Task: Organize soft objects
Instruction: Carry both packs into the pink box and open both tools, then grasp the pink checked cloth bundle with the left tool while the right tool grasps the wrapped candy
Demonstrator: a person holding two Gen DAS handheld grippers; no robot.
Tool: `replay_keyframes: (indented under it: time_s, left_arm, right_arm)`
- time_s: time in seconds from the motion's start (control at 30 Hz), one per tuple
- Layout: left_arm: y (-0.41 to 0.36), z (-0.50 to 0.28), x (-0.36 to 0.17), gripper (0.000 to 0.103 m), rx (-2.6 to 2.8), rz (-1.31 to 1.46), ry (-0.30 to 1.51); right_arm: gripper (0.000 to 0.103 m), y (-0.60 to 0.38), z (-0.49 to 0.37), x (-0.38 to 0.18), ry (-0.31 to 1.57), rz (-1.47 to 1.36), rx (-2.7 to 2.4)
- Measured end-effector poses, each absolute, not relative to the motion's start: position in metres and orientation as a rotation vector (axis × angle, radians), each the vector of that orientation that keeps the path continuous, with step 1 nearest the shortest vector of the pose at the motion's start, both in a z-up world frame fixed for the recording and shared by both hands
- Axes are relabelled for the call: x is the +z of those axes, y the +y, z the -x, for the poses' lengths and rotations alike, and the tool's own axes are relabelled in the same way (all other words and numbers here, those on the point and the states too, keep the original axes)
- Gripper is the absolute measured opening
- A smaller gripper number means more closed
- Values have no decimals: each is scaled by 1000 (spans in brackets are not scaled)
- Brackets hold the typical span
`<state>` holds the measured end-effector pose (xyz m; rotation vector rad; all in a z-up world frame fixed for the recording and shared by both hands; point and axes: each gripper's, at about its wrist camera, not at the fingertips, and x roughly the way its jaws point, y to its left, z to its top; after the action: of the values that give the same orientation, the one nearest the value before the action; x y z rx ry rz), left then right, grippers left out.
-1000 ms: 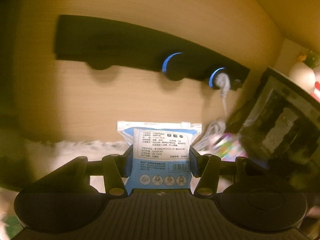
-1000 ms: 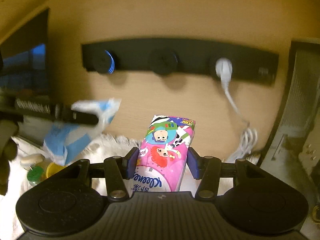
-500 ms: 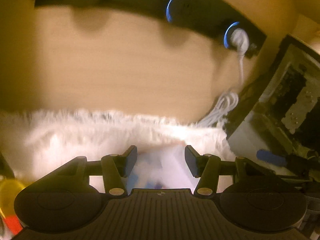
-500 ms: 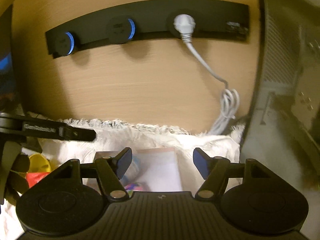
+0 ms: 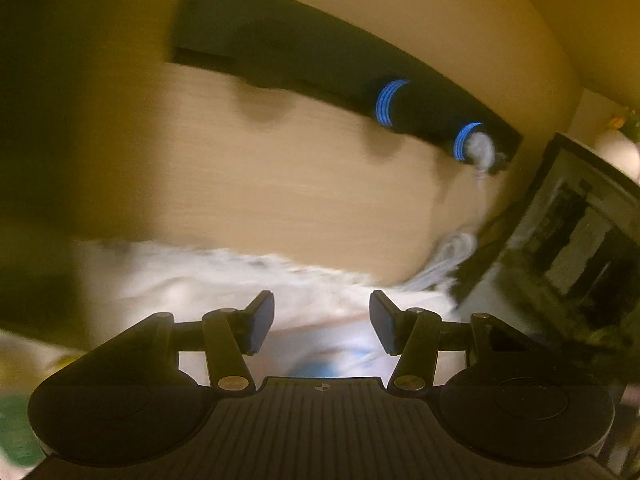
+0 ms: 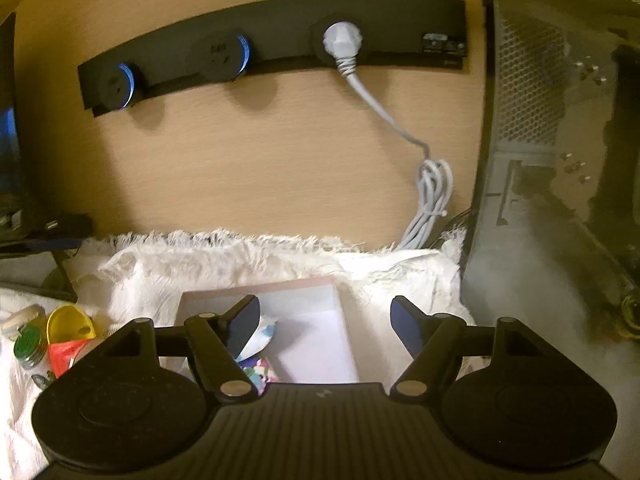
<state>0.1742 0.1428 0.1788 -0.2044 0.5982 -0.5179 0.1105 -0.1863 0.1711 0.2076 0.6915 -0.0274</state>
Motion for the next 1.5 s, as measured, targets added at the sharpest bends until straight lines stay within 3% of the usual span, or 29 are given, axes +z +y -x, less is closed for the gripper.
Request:
replay_keyframes:
  time_s: [0.23,0.37,0.53,0.77,1.07,1.1,1.13,1.17,1.5]
  left_arm:
    - [268,-134,142,57,-228,295,632]
    - [303,-115,114,57,-173,363,677]
    - [282,-104,82,57,-278,296,756]
    - [206,-115,61,58,-399,-26,717]
    - [185,-152,24,57,-417,-82,824]
    - [187,-153,22,47,-420,-68,830]
    - [187,-154,21,31,-421,-59,832]
    - [189,-153,23,26,-418,-43,835]
    - [255,-101,87,22,-306,140,664]
  right_arm:
    - [73,-129,-106,159,712,-119,78]
    - [73,-86,-98,151,760,-72,218]
    - [73,-37,-87,143,771,56,344]
    - [73,-12,-62,128,812,154,438]
    - [73,-26,-40,114,869,166,420]
    - [73,-27,-38,114,869,166,420]
    - [73,-28,-37,115,872,162,421]
    - [73,-28,-36,117,870,157,427]
    - [73,-5,-95,187,766,60,551]
